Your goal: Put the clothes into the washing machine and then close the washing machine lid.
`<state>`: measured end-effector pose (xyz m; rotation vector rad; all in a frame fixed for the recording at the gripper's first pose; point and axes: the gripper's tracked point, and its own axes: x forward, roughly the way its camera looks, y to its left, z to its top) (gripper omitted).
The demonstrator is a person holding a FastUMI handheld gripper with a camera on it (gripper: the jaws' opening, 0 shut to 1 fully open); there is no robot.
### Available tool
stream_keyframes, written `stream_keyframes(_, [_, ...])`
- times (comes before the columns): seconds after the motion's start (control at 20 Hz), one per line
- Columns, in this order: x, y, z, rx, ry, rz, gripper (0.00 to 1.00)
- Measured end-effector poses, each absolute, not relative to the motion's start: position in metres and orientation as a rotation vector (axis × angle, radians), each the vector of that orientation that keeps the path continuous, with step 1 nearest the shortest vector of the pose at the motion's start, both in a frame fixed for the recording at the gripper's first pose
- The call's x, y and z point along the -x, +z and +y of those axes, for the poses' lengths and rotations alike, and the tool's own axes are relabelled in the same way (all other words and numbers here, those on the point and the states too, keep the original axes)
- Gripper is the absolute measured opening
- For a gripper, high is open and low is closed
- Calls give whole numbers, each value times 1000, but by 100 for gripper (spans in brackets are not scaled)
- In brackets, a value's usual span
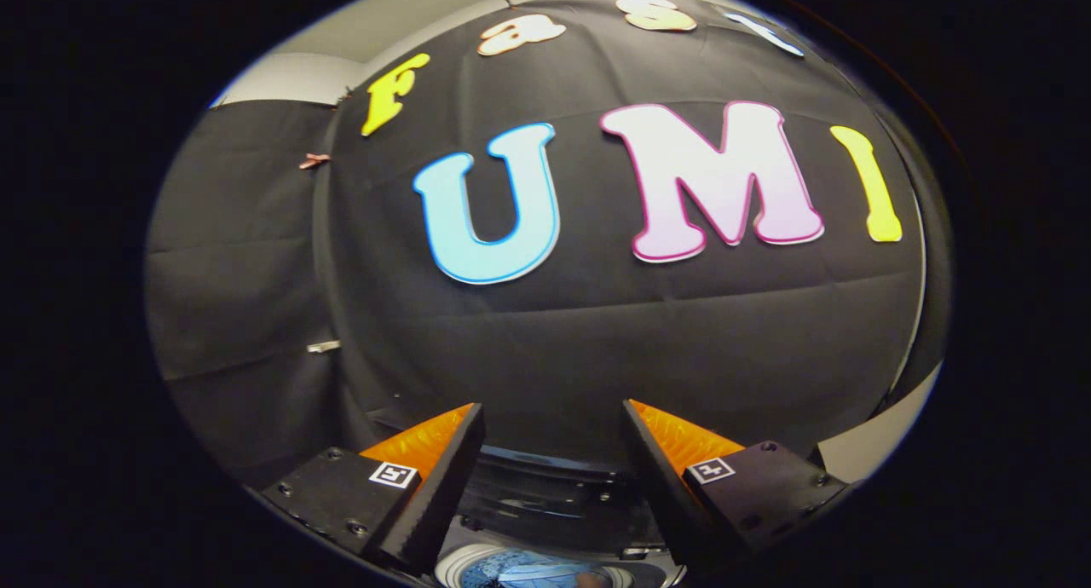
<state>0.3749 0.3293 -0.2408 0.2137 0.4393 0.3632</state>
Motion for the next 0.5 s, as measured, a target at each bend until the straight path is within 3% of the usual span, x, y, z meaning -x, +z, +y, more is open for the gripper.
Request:
stream_keyframes(0.3, [-394,-271,299,-150,226,508,99])
stream_keyframes(0.5, [-394,-283,299,-127,221,552,99])
